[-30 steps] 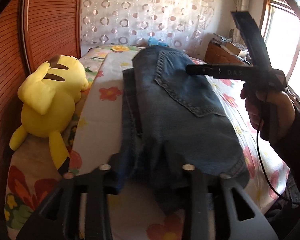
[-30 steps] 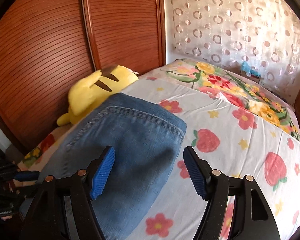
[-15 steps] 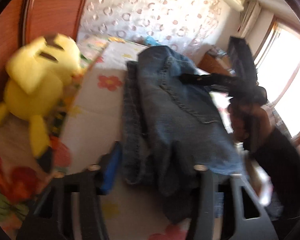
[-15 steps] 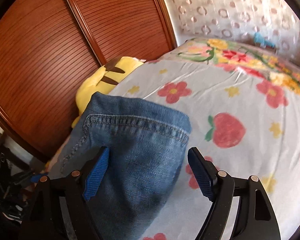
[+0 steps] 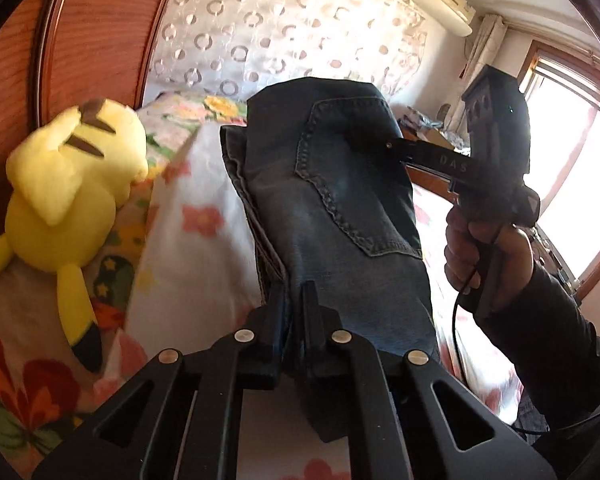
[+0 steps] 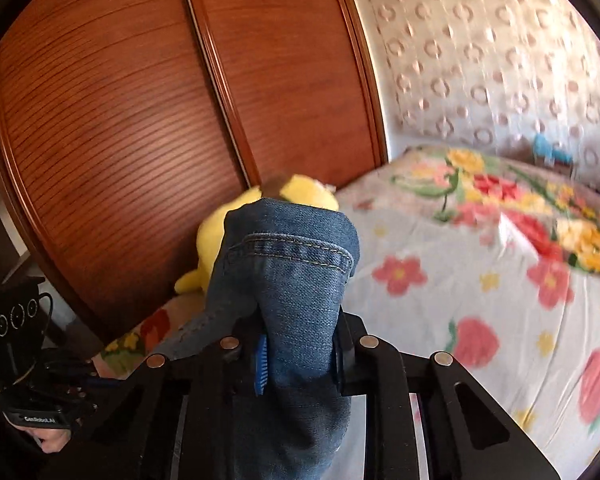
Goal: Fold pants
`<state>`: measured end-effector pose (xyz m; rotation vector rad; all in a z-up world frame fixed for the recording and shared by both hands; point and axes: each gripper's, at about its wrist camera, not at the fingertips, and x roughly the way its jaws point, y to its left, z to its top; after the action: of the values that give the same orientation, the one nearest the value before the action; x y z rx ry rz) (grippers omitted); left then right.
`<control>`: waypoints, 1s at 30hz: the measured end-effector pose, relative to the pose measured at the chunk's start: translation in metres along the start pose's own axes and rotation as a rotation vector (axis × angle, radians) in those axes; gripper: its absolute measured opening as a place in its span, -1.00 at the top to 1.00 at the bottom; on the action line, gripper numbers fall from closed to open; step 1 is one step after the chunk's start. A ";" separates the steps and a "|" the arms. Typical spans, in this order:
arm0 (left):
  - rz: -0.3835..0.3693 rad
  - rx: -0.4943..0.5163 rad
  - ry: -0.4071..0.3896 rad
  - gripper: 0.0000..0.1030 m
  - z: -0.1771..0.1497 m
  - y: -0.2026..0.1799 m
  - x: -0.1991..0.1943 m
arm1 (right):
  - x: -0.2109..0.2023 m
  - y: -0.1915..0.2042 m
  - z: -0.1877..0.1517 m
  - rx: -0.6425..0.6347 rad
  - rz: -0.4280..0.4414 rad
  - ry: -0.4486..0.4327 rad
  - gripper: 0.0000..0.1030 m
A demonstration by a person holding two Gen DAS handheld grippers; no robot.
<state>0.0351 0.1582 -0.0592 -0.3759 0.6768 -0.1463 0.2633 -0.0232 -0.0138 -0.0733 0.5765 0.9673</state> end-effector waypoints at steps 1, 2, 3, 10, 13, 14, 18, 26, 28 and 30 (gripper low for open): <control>0.007 0.008 -0.011 0.84 0.009 0.002 0.000 | 0.001 -0.002 0.005 -0.003 -0.003 -0.010 0.53; 0.011 0.017 -0.015 0.84 0.016 0.003 0.002 | 0.004 -0.002 0.009 -0.002 -0.005 -0.015 0.54; 0.016 0.027 -0.020 0.84 0.025 0.005 0.004 | 0.007 -0.007 0.014 0.001 -0.008 -0.019 0.53; 0.051 0.111 -0.028 0.84 0.066 0.015 0.023 | 0.035 -0.017 0.034 -0.011 -0.038 -0.068 0.54; 0.065 0.126 -0.030 0.84 0.086 0.023 0.034 | 0.048 -0.022 0.040 -0.005 -0.056 -0.075 0.53; 0.074 0.133 -0.031 0.84 0.092 0.026 0.038 | 0.048 -0.022 0.042 -0.002 -0.060 -0.078 0.53; 0.099 0.159 -0.028 0.85 0.110 0.037 0.053 | 0.070 -0.033 0.048 0.019 -0.064 -0.079 0.53; 0.142 0.176 -0.014 0.85 0.131 0.052 0.081 | 0.108 -0.058 0.061 0.041 -0.070 -0.067 0.53; 0.156 0.177 -0.006 0.85 0.132 0.053 0.087 | 0.117 -0.065 0.063 0.042 -0.071 -0.054 0.50; 0.175 0.184 0.007 0.85 0.132 0.054 0.095 | 0.128 -0.072 0.065 0.041 -0.073 -0.031 0.47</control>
<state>0.1930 0.2231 -0.0405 -0.1387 0.6943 -0.0433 0.4031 0.0521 -0.0352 -0.0424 0.5611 0.8843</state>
